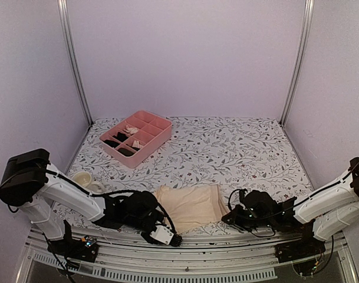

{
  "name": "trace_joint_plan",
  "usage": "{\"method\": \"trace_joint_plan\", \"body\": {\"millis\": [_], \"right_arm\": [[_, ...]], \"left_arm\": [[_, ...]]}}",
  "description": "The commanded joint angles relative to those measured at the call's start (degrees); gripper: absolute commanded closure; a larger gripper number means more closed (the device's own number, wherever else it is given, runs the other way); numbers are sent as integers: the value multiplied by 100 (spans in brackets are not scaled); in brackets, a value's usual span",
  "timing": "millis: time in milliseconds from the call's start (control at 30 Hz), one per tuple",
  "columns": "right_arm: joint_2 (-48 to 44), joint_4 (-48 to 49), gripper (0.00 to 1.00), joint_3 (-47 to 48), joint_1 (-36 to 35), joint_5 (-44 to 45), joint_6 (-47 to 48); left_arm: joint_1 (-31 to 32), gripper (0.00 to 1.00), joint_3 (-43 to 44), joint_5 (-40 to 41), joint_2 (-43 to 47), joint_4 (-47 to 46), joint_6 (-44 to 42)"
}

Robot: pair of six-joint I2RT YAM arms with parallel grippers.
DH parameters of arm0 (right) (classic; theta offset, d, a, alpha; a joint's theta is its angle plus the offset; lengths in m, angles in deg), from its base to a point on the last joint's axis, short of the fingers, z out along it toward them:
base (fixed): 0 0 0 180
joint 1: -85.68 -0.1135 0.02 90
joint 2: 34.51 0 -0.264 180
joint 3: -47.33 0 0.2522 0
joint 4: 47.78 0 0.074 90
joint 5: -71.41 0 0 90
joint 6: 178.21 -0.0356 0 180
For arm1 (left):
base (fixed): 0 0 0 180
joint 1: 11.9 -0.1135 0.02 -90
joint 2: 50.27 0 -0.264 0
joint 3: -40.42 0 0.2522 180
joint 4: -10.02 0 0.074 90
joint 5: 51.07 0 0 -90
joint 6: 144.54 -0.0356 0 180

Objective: Roll the underwear
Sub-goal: Adjust the underwear at the center of the board.

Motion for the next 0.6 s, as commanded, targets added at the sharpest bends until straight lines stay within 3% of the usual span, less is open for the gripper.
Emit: {"method": "trace_joint_plan", "body": {"millis": [0,567], "right_arm": [[-248,-210,97,-102,51,270,41],[-907,-1479,98,326,92,794,346]], "left_arm": [[93,100,72,-136,-31,237,-45],[93,100,4,-226,182,449,-182]]}}
